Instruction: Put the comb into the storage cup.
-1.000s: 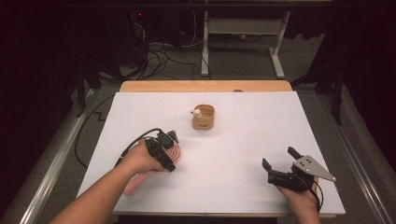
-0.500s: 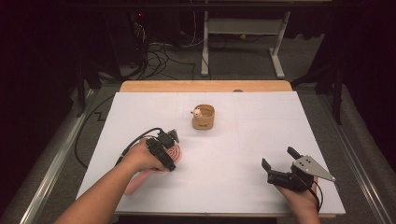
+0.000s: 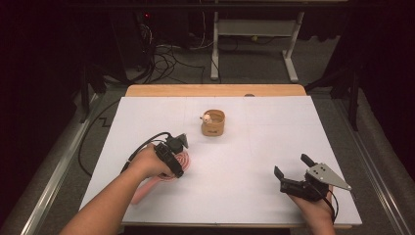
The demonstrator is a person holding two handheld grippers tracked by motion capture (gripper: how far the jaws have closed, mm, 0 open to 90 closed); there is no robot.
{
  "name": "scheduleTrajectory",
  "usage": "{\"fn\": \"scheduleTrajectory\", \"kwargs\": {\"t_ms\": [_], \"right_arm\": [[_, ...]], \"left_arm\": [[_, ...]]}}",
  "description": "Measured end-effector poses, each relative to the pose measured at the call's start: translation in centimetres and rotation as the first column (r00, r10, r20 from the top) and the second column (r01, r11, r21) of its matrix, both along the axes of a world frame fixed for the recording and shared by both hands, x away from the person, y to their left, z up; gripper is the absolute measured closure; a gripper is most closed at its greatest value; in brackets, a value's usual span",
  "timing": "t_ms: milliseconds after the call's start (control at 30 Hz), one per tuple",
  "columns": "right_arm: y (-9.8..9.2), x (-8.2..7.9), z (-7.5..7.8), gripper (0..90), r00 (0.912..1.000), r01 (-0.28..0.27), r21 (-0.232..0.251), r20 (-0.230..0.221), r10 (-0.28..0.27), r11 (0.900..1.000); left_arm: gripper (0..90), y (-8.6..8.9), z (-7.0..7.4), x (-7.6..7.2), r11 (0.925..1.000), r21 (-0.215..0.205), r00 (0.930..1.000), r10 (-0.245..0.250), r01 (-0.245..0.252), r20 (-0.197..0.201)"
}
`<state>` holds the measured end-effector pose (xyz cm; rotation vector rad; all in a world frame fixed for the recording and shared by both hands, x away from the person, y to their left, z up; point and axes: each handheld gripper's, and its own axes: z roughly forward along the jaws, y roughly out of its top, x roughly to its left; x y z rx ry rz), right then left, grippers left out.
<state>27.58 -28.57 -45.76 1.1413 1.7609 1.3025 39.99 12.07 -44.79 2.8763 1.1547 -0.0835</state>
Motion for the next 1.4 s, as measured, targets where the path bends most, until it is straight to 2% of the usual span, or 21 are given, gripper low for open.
{"fn": "scheduleTrajectory", "kwargs": {"t_ms": [800,1167,1400], "right_arm": [[-0.16,0.01,0.03,0.6,1.0,0.005,0.004,0.003,-0.005,1.0],[-0.18,0.01,0.04,0.6,1.0,0.005,0.005,0.006,-0.005,1.0],[-0.18,0.0,0.03,0.6,1.0,0.006,0.006,0.005,-0.006,1.0]], "left_arm": [[20.0,-0.15,0.22,0.14,0.9998,0.017,0.9999,0.008,-0.007,-0.013],[20.0,-0.13,0.36,-0.09,0.9996,0.014,0.9997,-0.023,0.023,0.0],[20.1,-0.12,0.65,-0.3,0.9997,0.004,0.9997,-0.025,0.025,0.002]]}}
